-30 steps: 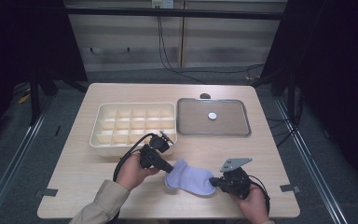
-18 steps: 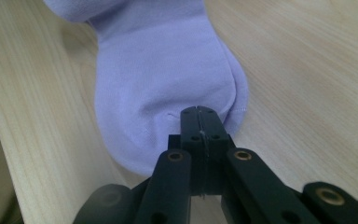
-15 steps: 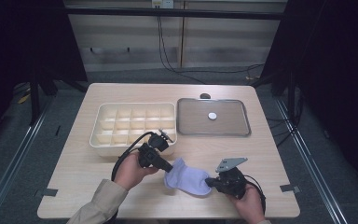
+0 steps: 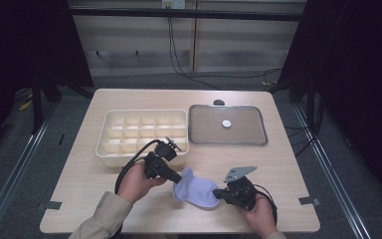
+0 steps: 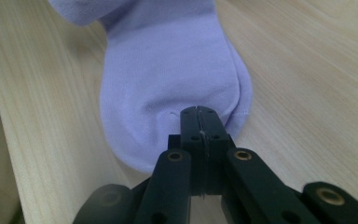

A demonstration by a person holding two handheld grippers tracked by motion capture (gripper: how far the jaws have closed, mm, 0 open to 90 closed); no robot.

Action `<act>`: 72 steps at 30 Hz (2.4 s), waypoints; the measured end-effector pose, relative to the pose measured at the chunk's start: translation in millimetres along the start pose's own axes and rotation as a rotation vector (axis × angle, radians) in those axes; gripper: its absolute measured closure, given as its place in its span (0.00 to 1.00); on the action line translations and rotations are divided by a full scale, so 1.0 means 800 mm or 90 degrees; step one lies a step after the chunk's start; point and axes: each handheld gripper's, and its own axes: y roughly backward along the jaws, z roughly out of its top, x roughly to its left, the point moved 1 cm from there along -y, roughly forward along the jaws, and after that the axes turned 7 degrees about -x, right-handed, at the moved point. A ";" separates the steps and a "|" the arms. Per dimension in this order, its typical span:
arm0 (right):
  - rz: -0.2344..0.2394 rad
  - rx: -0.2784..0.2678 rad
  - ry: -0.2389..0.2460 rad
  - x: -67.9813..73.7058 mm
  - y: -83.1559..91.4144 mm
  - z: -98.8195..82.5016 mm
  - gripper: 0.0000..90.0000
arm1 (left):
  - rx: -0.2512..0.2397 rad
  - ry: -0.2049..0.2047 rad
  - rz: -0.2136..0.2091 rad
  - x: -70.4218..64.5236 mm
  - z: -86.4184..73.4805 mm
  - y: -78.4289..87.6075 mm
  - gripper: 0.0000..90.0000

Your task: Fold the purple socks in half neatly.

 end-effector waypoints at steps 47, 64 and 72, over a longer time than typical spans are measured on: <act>0.020 -0.004 0.014 0.013 -0.020 0.014 1.00 | 0.021 -0.011 -0.017 -0.014 0.009 0.004 0.92; 0.028 -0.006 0.023 0.019 -0.030 0.021 0.99 | 0.023 -0.008 -0.016 -0.015 0.009 0.008 0.92; 0.024 -0.009 0.026 0.016 -0.023 0.022 0.99 | 0.020 -0.001 -0.004 -0.008 0.005 0.012 0.92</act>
